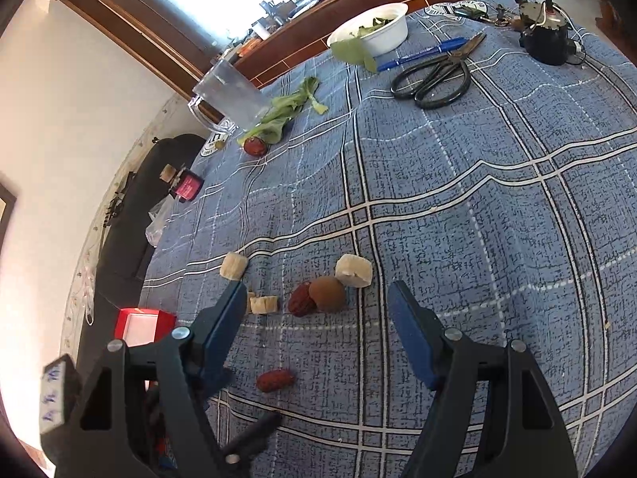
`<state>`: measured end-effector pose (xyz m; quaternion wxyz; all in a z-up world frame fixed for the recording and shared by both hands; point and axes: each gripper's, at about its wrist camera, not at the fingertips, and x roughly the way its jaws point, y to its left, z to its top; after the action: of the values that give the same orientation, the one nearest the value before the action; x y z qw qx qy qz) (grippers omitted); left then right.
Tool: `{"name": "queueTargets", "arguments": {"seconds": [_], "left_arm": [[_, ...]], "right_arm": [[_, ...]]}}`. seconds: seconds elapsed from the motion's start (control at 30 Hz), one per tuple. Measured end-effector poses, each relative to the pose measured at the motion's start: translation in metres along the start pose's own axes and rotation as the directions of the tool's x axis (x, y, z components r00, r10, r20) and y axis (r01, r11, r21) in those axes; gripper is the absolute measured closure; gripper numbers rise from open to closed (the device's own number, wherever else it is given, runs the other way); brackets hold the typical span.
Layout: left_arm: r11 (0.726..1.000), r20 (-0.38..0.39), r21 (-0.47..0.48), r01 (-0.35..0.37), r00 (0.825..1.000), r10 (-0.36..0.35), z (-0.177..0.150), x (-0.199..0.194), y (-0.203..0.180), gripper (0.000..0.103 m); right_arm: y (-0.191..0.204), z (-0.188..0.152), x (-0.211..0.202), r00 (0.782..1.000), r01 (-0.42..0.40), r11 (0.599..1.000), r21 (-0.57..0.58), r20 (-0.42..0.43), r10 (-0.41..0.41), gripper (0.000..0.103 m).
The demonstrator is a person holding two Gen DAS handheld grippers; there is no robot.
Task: Organize fruits
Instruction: 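Return the left tool to the table and close on a dark red date, then lower the right tool onto the brown round fruit while the left tool holds the date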
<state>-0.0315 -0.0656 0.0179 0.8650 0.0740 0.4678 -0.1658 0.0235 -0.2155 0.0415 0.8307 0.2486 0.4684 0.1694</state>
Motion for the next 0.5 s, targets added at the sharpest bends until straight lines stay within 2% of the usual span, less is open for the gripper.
{"name": "queueTargets", "arguments": {"seconds": [0.07, 0.13, 0.27, 0.37, 0.5], "left_arm": [[1.0, 0.013, -0.005, 0.002, 1.0, -0.002, 0.002, 0.002, 0.001, 0.063], [1.0, 0.019, -0.013, 0.023, 1.0, -0.023, 0.005, 0.004, 0.001, 0.074], [0.999, 0.034, -0.003, 0.052, 0.998, -0.052, 0.005, 0.005, 0.0, 0.086], [0.997, 0.053, -0.014, 0.072, 0.996, -0.071, 0.003, 0.004, 0.005, 0.086], [0.995, 0.109, -0.091, 0.048, 0.993, -0.038, -0.001, -0.002, 0.03, 0.087]], "right_arm": [[0.0, 0.0, 0.001, 1.0, 0.007, 1.0, 0.0, -0.001, -0.007, 0.029], [0.0, 0.0, 0.003, 1.0, 0.013, 1.0, 0.0, -0.003, -0.013, 0.029], [-0.001, 0.0, 0.005, 1.0, 0.021, 1.0, 0.003, -0.005, -0.021, 0.029], [-0.001, 0.0, 0.006, 1.0, 0.024, 1.0, -0.007, -0.008, -0.024, 0.029], [0.005, -0.002, 0.011, 1.0, 0.006, 0.999, -0.033, -0.023, -0.006, 0.03]]}}
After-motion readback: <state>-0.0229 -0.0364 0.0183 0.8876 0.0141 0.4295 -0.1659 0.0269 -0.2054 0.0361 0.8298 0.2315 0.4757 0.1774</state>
